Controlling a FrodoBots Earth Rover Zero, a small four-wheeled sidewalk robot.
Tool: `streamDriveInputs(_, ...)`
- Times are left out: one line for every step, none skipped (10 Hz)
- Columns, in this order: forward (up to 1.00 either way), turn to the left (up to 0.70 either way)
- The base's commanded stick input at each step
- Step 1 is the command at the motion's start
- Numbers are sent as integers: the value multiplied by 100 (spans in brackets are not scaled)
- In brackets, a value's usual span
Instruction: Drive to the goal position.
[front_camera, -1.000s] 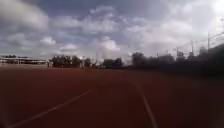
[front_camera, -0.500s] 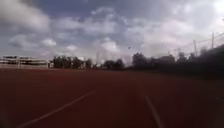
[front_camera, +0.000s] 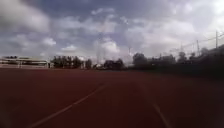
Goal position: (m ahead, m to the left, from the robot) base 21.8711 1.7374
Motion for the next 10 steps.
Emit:
streamDriveInputs(70, 0)
streamDriveInputs(70, 0)
streamDriveInputs(70, 0)
streamDriveInputs(70, 0)
streamDriveInputs(70, 0)
streamDriveInputs(70, 0)
streamDriveInputs(70, 0)
streamDriveInputs(70, 0)
streamDriveInputs(70, 0)
streamDriveInputs(70, 0)
